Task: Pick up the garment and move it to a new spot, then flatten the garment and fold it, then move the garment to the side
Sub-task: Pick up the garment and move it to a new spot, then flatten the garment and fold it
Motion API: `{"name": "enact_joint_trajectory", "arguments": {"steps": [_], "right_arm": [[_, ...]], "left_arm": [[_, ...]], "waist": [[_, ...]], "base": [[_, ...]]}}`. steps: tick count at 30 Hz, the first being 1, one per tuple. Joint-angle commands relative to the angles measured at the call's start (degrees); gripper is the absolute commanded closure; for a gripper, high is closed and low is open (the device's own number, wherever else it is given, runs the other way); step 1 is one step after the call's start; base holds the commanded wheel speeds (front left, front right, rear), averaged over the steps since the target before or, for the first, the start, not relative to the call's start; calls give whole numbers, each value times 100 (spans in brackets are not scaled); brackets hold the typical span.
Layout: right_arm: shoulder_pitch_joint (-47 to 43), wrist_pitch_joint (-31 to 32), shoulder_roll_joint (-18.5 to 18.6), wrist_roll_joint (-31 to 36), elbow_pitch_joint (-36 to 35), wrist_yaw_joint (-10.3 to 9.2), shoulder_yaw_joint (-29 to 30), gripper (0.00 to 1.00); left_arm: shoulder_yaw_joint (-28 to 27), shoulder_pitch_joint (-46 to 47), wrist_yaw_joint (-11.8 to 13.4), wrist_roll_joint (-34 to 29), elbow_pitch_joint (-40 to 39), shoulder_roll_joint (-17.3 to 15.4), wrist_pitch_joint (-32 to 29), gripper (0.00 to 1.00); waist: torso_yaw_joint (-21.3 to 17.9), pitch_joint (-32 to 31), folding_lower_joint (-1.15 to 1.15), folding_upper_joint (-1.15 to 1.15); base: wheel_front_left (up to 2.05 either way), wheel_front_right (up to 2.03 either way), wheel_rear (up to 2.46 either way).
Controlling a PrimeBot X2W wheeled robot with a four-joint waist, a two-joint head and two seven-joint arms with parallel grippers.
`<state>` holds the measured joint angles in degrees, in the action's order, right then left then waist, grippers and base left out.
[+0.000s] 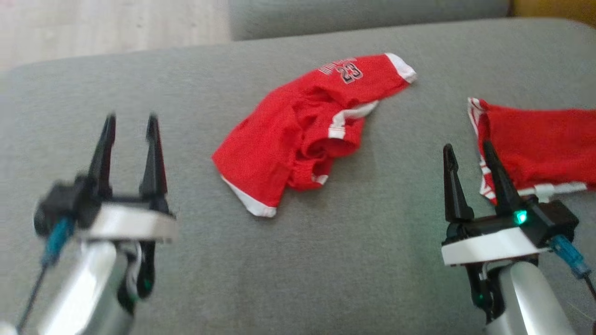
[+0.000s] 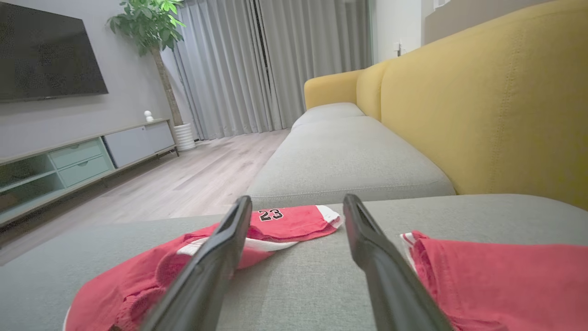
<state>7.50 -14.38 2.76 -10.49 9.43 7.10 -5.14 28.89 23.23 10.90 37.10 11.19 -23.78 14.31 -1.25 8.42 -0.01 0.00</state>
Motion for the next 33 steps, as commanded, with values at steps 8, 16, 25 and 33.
{"name": "enact_joint_trajectory", "arguments": {"steps": [8, 16, 25, 33], "right_arm": [[-77, -62, 11, 61, -124, 39, -79, 0], [210, -2, 11, 289, 207, 39, -538, 0], [772, 858, 11, 205, 1439, 39, -1395, 0], [1318, 877, 11, 153, 2571, 39, -1493, 0]], "left_arm": [[-1212, -1336, -134, -686, -910, 754, 68, 0], [-1576, -1298, -766, -1232, -754, 1284, 68, 0], [-1746, -1301, -1234, -1522, -425, 1747, 68, 0], [-1933, -1317, -1452, -1702, -261, 1945, 69, 0]], "waist": [[500, -306, 1, 0], [879, -187, 1, 0], [1407, -31, 1, 0], [1766, 13, 1, 0]], "base": [[0, 0, 0], [0, 0, 0], [0, 0, 0], [0, 0, 0]]}}
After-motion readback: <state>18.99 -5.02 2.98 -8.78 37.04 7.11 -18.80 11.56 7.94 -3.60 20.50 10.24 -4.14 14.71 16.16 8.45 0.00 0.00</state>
